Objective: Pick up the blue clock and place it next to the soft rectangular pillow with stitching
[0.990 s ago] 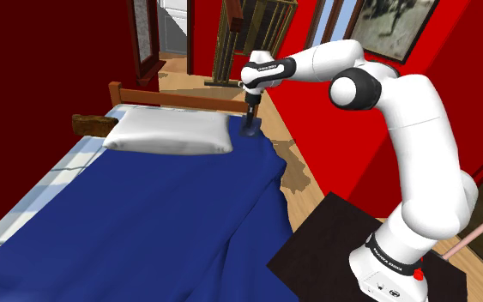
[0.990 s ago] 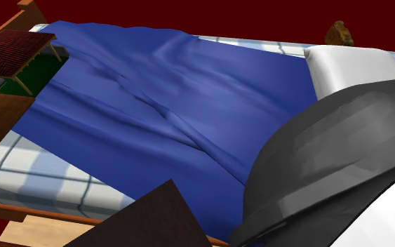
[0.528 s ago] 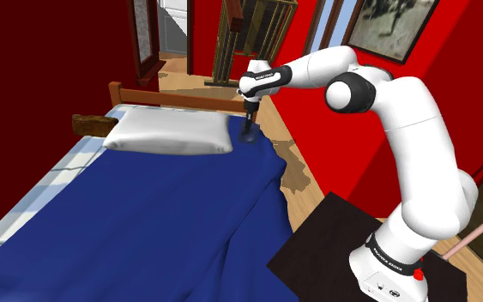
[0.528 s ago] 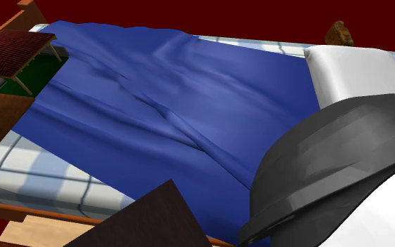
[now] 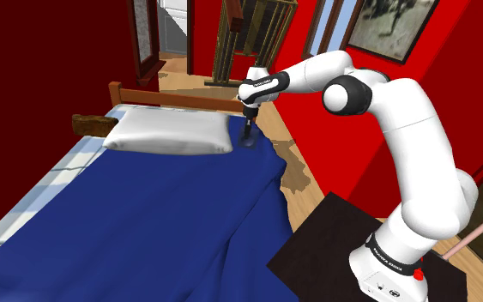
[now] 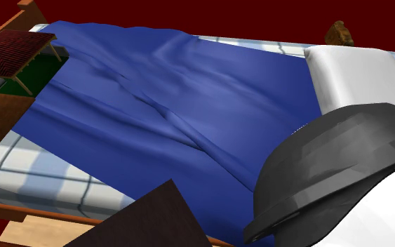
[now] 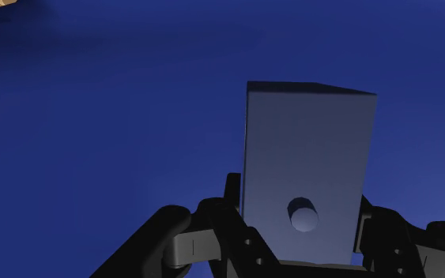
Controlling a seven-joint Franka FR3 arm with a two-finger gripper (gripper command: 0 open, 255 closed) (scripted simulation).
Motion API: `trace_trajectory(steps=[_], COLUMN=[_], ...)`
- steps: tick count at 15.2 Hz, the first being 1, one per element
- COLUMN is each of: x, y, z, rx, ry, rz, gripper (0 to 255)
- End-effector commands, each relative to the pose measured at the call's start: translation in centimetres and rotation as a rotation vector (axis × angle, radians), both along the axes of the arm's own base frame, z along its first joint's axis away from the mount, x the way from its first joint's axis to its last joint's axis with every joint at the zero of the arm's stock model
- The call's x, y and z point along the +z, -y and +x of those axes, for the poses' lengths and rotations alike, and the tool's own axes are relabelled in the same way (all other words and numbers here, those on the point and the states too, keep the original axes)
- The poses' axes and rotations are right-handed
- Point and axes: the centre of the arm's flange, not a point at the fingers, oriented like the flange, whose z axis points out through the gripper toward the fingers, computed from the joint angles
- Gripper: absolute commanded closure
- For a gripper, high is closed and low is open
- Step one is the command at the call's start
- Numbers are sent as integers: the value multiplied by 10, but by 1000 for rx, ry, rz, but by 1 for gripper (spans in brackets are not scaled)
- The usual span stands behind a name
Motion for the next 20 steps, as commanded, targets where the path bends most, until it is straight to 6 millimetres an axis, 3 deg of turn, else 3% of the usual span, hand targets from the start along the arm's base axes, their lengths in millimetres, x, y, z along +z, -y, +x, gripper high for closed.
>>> trace_trajectory(steps=[1, 4, 5, 10, 14, 20], x=[0, 0, 0, 0, 50, 50], y=[0, 0, 0, 0, 0, 0], z=[0, 0, 0, 0, 1, 1], rx=[0, 0, 0, 0, 0, 0], ry=[1, 1, 1, 1, 1, 1], rz=[0, 0, 0, 0, 0, 0], gripper=[255, 255, 0, 0, 0, 0])
